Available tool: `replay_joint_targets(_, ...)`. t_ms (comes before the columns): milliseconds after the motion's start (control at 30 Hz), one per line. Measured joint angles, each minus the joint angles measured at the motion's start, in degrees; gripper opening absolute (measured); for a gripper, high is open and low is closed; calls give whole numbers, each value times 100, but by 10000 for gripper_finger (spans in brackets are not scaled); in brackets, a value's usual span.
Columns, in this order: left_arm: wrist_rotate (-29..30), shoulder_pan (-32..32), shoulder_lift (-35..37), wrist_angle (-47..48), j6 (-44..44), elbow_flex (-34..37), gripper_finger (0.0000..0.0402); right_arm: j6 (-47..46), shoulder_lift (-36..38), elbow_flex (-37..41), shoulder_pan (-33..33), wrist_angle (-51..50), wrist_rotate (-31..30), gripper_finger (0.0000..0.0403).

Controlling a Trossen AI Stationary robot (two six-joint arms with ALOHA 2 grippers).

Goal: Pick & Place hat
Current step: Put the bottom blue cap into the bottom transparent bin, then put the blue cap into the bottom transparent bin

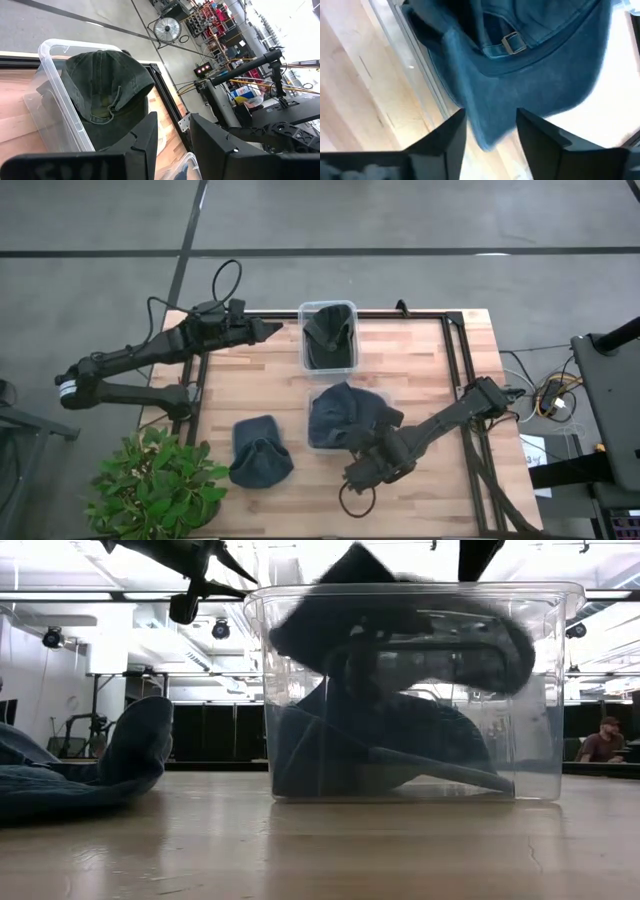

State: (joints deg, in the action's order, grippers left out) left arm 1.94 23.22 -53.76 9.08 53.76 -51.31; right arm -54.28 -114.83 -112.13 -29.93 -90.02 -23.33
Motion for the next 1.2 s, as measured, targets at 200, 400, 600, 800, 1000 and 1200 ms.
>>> replay_joint_targets(200, -1, 1, -1, 0, -1, 0, 107, -107, 389, -295, -62, 9, -96, 204)
replay_joint_targets(400, -85, 1, -2, 27, 0, 0, 107, -456, 694, -585, -55, 86, -688, 206)
replay_joint_targets(600, -1240, -2, -34, 363, -431, 0, 107, -639, 770, -897, -55, 101, -1165, 205)
replay_joint_targets(800, -2396, -1, -214, 887, -943, 1, 107, -638, 764, -940, -55, 295, -1407, 205)
replay_joint_targets(1000, -3468, -6, -362, 1160, -1748, 2, 107, -707, 764, -932, -55, 312, -1416, 205)
replay_joint_targets(1200, -3843, -163, -460, 1625, -3183, 2, 107, -726, 764, -931, -55, 374, -1416, 205)
